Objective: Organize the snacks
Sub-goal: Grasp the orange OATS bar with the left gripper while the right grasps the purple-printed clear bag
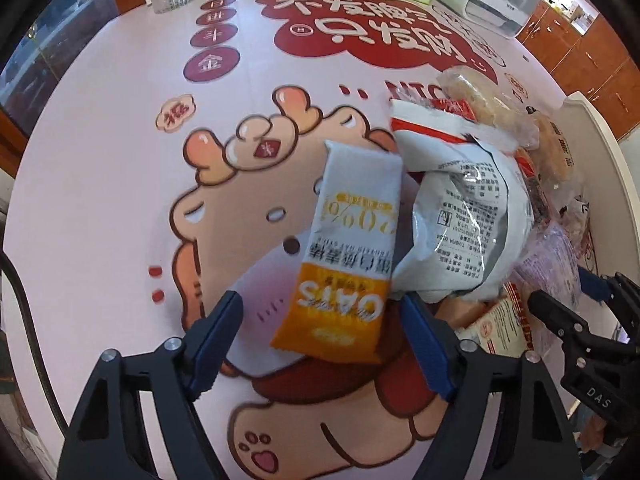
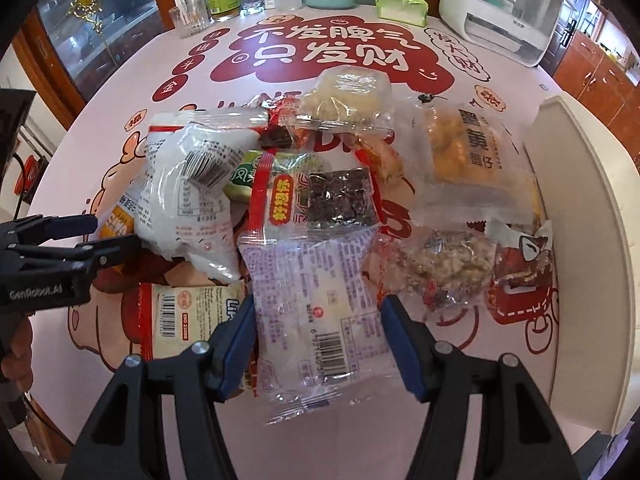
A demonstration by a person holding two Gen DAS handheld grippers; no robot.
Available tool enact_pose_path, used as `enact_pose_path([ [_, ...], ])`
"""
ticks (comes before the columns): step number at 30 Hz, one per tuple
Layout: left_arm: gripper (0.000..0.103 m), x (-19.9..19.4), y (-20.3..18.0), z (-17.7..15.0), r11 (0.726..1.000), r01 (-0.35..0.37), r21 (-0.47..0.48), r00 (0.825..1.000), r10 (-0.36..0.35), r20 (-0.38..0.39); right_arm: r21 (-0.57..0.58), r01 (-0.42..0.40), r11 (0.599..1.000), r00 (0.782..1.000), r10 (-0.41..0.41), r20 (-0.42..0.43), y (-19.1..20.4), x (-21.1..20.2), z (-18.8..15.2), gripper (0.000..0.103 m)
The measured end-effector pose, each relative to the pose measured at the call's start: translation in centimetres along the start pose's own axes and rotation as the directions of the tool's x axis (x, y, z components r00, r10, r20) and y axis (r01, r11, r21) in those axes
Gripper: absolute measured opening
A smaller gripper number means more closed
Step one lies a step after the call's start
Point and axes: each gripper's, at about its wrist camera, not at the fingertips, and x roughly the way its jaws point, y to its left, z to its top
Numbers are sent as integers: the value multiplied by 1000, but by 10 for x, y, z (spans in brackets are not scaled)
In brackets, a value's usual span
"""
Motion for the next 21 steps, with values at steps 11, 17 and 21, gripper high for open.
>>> enact_pose_path([
  [11,51,4,-14,19,990,27,135,999,-24,-23,-2,9,1000,1000,-9,-13,3,4,-1,56],
  [17,42,0,-15,16,979,62,195,998,-56,-35,13,-13,1000,1000,14,-19,1,2,-5,51],
  [21,41,-7,-5,11,986,51,158,999,-49,-12,28,-25,999,1000,25,-14,1,-1,-8,49],
])
